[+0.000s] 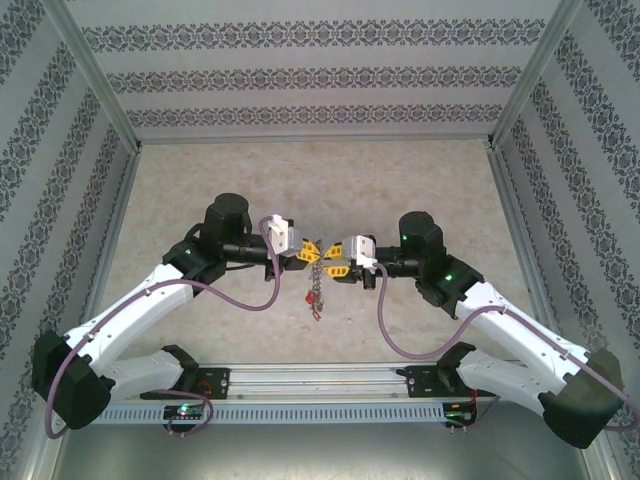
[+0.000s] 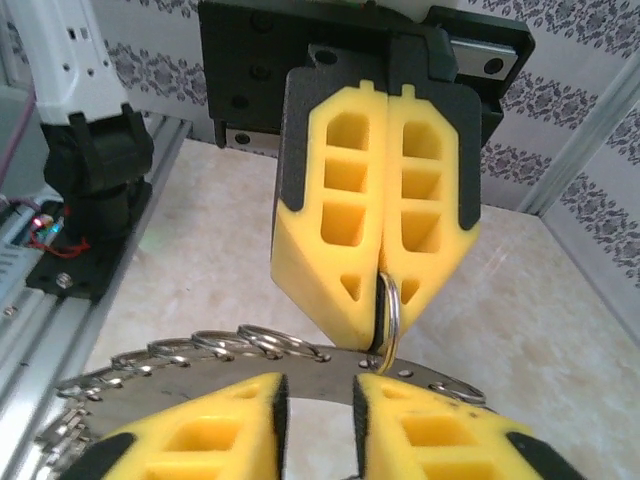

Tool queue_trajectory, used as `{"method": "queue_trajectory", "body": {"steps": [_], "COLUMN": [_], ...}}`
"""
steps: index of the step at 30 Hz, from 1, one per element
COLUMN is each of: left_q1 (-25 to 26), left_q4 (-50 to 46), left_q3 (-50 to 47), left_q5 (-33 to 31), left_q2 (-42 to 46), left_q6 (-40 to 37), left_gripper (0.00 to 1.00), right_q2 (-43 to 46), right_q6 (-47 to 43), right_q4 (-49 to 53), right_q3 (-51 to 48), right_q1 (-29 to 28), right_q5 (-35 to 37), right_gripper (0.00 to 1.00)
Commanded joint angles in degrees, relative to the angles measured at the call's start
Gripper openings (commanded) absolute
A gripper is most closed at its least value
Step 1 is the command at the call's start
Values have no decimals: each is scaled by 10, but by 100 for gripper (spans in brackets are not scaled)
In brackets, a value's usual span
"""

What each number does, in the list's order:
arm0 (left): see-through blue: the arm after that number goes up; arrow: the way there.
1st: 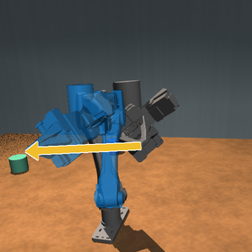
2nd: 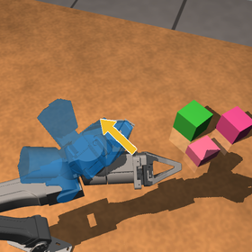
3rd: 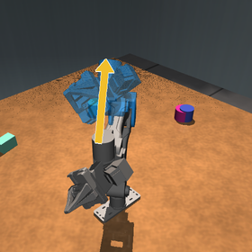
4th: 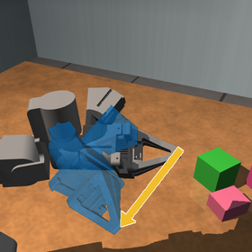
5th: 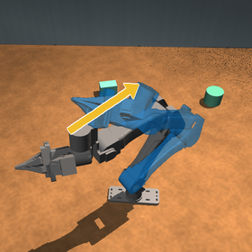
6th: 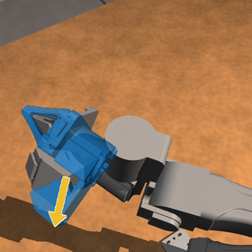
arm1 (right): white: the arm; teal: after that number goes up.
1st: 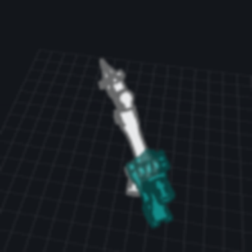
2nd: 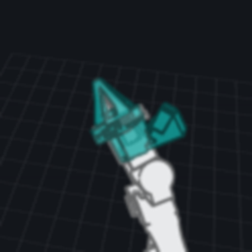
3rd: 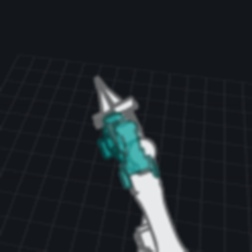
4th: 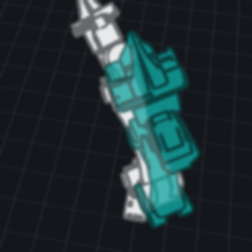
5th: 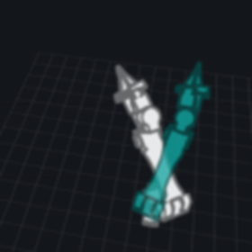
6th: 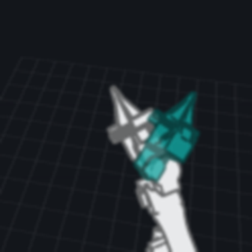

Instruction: Put the keys on the keyring

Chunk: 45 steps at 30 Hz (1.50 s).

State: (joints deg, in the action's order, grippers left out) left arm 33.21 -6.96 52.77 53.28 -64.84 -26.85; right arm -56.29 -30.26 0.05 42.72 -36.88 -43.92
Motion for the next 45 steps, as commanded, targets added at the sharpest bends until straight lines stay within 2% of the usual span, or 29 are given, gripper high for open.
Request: {"method": "queue_trajectory", "body": {"steps": [1,8,13,17,18,20,22,28,31,39,45], "left_q1": [-5,-5,-5,-5,-5,-5,-5,-5,-5,-4,-4], "left_q4": [8,-33,-60,-89,-93,-103,-119,-170,-186,-220,-231], "left_q3": [6,20,19,22,22,23,28,44,53,72,82], "left_q5": [49,44,-3,-9,-7,-4,-10,-18,-17,-22,-32], "left_q2": [-7,-38,-50,-54,-55,-54,-56,-61,-62,-66,-70], "left_q6": [12,-4,-21,-45,-49,-59,-71,-117,-135,-165,-161], "left_gripper": [0,0,0,0,0,0,0,0,0,0,0], "right_q2": [-3,-23,-40,-58,-62,-68,-66,-49,-48,-51,-81], "right_q6": [-28,-22,-25,-31,-31,-31,-40,-73,-77,-58,-52], "right_q4": [8,30,45,59,59,60,68,107,108,69,71], "right_q3": [17,29,34,40,40,38,36,39,42,39,59], "right_q1": [-1,3,3,2,2,2,4,17,19,14,-5], "right_q5": [26,-15,-5,9,13,19,13,-15,-30,-23,-18], "right_gripper": [33,31,10,3,5,23,28,27,33,35,33]}}
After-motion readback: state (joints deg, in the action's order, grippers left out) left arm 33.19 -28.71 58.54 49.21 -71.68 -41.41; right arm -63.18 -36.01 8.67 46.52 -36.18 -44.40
